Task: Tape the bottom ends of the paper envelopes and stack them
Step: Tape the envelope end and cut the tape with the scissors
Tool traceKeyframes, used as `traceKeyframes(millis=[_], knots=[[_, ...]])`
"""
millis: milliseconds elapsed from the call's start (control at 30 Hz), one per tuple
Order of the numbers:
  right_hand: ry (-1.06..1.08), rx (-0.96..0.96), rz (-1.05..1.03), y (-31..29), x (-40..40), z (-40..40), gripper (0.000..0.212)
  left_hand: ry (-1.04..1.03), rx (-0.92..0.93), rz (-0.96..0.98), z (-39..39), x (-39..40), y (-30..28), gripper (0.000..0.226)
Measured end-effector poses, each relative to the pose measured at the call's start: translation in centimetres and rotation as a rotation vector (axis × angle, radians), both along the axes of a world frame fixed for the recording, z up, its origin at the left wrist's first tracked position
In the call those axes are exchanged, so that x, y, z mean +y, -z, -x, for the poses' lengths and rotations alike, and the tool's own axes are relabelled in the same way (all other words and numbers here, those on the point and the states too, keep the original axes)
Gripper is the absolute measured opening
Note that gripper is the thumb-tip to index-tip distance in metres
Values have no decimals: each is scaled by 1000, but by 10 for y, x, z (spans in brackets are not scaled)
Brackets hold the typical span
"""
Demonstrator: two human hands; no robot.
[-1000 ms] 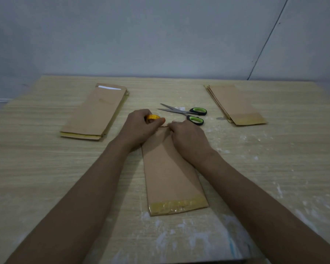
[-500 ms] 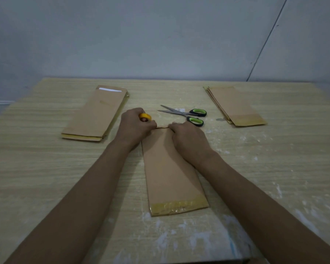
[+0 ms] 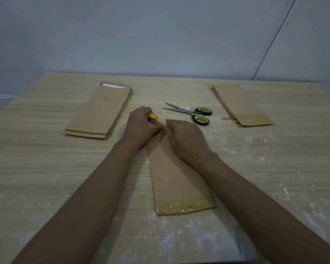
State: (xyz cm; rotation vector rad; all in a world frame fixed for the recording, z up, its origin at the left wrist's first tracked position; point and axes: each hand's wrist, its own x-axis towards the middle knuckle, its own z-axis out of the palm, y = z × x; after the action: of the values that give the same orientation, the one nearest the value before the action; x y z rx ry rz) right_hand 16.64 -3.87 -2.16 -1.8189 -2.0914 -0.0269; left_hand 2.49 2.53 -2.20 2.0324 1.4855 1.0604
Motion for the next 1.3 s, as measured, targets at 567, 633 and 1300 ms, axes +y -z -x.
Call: traceKeyframes(millis=[567, 633, 1300], knots=[[16, -139, 54, 1, -5, 7, 42, 38, -138, 54, 21, -2, 3, 36], [8, -138, 59, -1, -6, 6, 44, 104, -173, 95, 29, -5, 0, 38], [-117, -61, 156, -12, -5, -13, 54, 133, -154, 119, 33, -9, -1, 44]])
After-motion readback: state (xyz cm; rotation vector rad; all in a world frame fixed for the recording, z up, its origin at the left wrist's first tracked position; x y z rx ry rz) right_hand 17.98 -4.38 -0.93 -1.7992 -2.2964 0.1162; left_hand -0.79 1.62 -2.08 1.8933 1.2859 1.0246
